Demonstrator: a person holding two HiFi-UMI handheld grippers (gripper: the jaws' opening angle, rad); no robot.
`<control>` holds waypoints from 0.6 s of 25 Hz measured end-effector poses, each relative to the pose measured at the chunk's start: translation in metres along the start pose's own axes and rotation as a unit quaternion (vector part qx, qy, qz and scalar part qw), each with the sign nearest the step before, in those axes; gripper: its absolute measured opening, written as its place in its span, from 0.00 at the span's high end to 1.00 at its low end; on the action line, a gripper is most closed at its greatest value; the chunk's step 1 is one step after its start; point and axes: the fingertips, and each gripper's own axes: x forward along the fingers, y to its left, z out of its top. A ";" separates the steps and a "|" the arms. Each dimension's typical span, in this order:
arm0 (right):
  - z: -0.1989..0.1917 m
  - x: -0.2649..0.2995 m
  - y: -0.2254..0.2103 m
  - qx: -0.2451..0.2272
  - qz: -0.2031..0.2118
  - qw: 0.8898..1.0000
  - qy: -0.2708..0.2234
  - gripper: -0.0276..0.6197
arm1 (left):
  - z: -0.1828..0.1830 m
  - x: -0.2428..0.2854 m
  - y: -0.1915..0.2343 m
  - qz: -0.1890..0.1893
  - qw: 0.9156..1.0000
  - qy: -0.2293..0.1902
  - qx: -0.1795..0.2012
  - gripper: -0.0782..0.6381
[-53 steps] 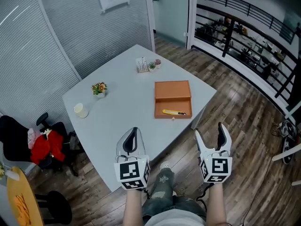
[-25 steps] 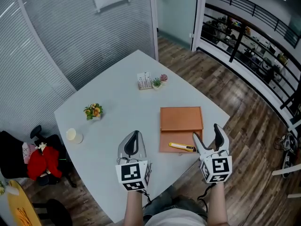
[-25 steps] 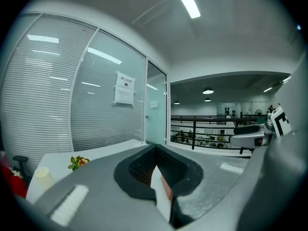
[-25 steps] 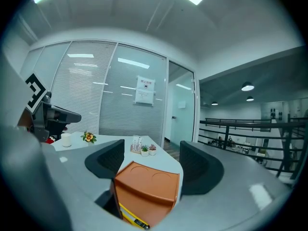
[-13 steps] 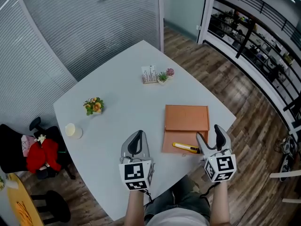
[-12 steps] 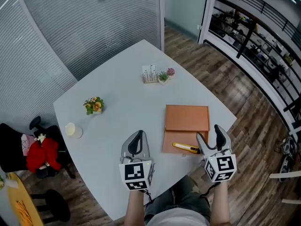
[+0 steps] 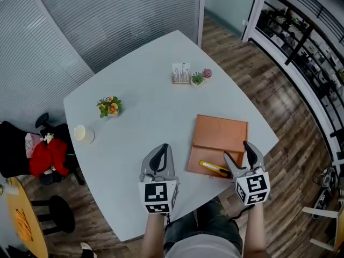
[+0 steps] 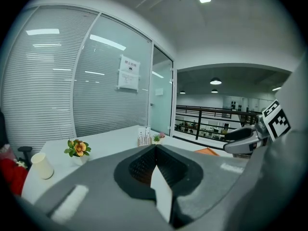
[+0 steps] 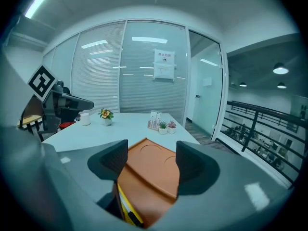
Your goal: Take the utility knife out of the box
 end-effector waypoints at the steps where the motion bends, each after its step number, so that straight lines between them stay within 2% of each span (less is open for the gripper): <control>1: -0.004 0.004 0.001 -0.005 0.007 1.000 0.007 0.43 | -0.002 0.002 0.000 0.002 1.000 0.003 0.000 0.89; 5: -0.019 0.018 0.007 -0.015 0.034 0.999 0.032 0.43 | -0.018 0.008 -0.002 0.006 0.999 0.030 -0.013 0.89; 9: -0.041 0.025 0.017 -0.033 0.067 0.995 0.064 0.44 | -0.029 0.012 -0.003 0.014 0.999 0.040 -0.014 0.89; 15: -0.080 0.035 0.036 -0.083 0.131 0.979 0.133 0.45 | -0.044 0.020 -0.004 0.020 0.998 0.055 -0.014 0.89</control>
